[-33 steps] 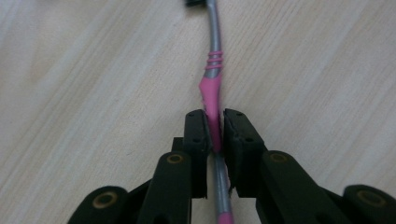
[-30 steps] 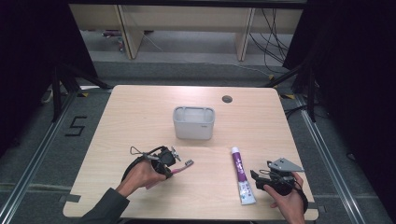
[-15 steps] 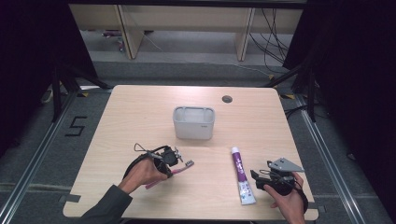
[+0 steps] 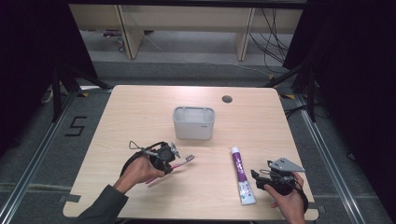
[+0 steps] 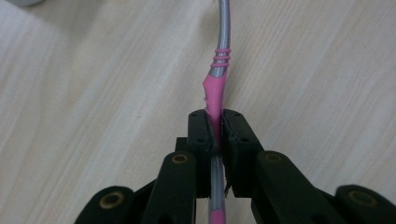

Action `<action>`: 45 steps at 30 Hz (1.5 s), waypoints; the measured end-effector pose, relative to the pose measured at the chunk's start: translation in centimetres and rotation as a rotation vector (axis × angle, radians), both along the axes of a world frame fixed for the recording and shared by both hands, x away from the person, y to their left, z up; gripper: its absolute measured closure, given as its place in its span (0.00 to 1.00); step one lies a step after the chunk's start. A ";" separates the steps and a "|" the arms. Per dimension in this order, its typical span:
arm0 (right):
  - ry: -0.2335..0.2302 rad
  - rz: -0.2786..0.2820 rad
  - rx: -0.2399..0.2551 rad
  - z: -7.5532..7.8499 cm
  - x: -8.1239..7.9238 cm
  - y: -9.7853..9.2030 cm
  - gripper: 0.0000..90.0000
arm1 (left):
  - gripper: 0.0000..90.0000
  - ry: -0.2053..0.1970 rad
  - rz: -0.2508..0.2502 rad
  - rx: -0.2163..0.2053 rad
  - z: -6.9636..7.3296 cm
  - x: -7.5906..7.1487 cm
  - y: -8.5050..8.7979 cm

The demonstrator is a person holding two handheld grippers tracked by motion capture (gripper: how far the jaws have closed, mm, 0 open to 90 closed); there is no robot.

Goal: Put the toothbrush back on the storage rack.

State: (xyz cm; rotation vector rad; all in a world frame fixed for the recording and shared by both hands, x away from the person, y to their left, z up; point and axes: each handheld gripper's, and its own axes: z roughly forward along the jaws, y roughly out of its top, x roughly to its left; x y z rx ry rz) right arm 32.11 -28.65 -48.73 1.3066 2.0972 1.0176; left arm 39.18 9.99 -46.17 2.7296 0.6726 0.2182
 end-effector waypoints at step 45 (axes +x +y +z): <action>-0.008 0.012 -0.011 0.0 0.2 -0.4 0.28 | 0.91 -0.382 0.311 -0.559 5.9 3.2 5.1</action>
